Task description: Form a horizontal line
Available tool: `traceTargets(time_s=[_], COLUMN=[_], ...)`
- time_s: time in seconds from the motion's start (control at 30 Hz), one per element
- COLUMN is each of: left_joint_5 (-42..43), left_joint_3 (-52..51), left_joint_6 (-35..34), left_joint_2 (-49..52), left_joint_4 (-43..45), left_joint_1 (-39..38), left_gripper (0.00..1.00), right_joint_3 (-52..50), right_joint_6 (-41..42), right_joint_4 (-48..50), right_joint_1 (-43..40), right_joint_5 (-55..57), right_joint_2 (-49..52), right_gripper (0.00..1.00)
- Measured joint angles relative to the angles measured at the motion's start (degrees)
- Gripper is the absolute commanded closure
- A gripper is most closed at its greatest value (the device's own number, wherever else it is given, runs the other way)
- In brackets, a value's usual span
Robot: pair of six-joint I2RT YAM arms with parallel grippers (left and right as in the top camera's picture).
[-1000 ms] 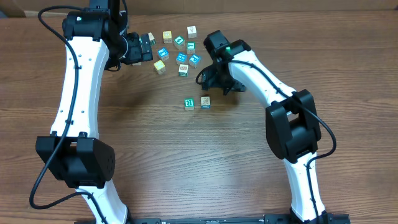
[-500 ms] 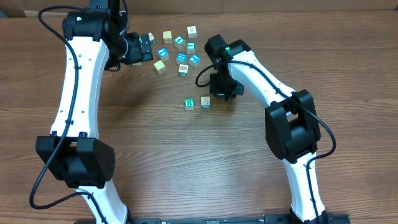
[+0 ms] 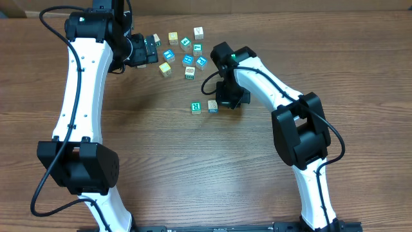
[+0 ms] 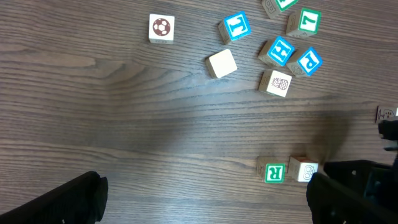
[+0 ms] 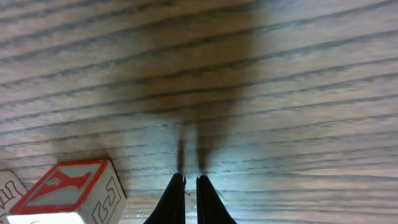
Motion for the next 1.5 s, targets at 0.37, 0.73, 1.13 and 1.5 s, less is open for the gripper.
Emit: traceTargets(time_s=[0.37,0.73,1.13,1.5], left_joint_5=[0.0,0.0,0.0,0.0], left_joint_3=[0.0,0.0,0.0,0.0], left_joint_6=[0.0,0.0,0.0,0.0], left_joint_2=[0.0,0.0,0.0,0.0], left_joint_4=[0.0,0.0,0.0,0.0], left_joint_1=[0.0,0.0,0.0,0.0], left_gripper=[0.00,0.00,0.00,0.00], right_joint_3=[-0.8,-0.8,-0.8,-0.8], right_joint_6=[0.0,0.0,0.0,-1.5], right_joint_4=[0.9,1.4,2.6,4.7], right_joint_1=[0.0,0.6,2.6,2.6], right_joint_5=[-5.7,-8.2,-8.3,-3.2], right_joint_2=[0.0,0.0,0.0,0.0], right_gripper=[0.96,0.96,0.96,0.96])
